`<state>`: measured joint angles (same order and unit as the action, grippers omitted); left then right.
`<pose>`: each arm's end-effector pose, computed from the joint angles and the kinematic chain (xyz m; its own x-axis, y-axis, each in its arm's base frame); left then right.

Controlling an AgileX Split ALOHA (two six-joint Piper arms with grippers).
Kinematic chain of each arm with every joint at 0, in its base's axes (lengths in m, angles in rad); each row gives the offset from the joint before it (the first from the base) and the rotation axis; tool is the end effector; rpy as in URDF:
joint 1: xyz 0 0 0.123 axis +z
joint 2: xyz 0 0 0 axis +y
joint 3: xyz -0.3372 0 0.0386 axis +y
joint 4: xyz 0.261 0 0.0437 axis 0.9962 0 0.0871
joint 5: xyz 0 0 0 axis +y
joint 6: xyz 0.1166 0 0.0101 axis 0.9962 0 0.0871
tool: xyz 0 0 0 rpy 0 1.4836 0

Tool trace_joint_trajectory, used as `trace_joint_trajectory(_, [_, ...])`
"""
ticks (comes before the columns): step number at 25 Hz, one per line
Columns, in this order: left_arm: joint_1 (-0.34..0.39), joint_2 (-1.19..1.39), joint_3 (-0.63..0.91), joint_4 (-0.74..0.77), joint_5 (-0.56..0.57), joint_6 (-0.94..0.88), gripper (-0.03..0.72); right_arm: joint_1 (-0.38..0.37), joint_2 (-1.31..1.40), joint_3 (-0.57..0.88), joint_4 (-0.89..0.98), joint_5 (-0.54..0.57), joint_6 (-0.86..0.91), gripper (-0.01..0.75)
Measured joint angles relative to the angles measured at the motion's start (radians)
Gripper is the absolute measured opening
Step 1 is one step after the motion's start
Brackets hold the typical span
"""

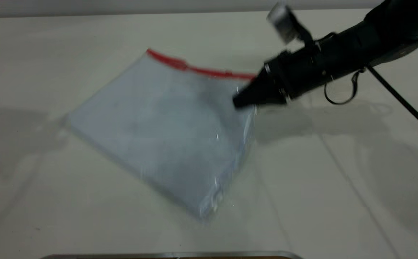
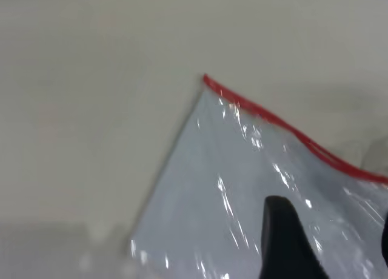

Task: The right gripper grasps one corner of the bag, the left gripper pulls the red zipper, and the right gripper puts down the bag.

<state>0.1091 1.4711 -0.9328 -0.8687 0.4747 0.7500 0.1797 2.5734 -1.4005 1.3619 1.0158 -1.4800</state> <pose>0.3324 -0.0047 0.2896 -0.7007 -0.1337 -0.7008 0.1045 0.9525 -0.2862 0.4321 0.1774 -0.0159 -0.8634 -0.3193 -0.3907 -0.5010 0.4499 0.7394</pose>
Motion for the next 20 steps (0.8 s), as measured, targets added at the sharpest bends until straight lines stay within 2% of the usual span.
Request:
trace_joint_trajectory(3, [-0.001, 0.066, 0.0, -0.05, 0.001, 0.066, 0.447, -0.031, -0.064, -0.003, -0.202, -0.01, 0.091, 0.033])
trace_joint_trajectory(5, [-0.007, 0.127, -0.008, -0.127, 0.013, 0.147, 0.447, -0.05, -0.128, -0.012, -0.256, -0.057, 0.115, 0.033])
trace_joint_trajectory(7, [-0.027, 0.197, -0.038, -0.206, 0.047, 0.26, 0.447, -0.05, -0.187, -0.025, -0.263, -0.095, 0.114, 0.033])
trace_joint_trajectory(10, [-0.073, 0.32, -0.117, -0.314, 0.14, 0.473, 0.447, -0.02, -0.25, -0.031, -0.259, -0.104, 0.099, 0.033])
trace_joint_trajectory(13, [-0.124, 0.457, -0.223, -0.384, 0.215, 0.61, 0.447, 0.015, -0.268, -0.031, -0.257, -0.109, 0.083, 0.033])
trace_joint_trajectory(20, [-0.238, 0.763, -0.537, -0.367, 0.436, 0.656, 0.447, 0.053, -0.268, -0.031, -0.256, -0.136, 0.076, 0.033])
